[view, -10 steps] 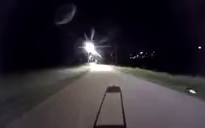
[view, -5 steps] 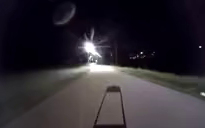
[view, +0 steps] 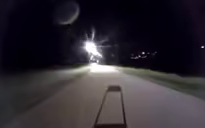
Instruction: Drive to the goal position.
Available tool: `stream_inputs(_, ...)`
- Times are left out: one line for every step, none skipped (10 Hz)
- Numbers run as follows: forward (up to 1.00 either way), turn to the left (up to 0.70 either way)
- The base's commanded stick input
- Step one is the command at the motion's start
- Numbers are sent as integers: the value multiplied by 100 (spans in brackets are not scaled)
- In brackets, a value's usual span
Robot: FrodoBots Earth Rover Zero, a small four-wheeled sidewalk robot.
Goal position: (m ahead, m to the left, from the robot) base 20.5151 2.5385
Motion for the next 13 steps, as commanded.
stream_inputs(70,0)
stream_inputs(70,0)
stream_inputs(70,0)
stream_inputs(70,0)
stream_inputs(70,0)
stream_inputs(70,0)
stream_inputs(70,0)
stream_inputs(70,0)
stream_inputs(70,0)
stream_inputs(70,0)
stream_inputs(70,0)
stream_inputs(70,0)
stream_inputs(70,0)
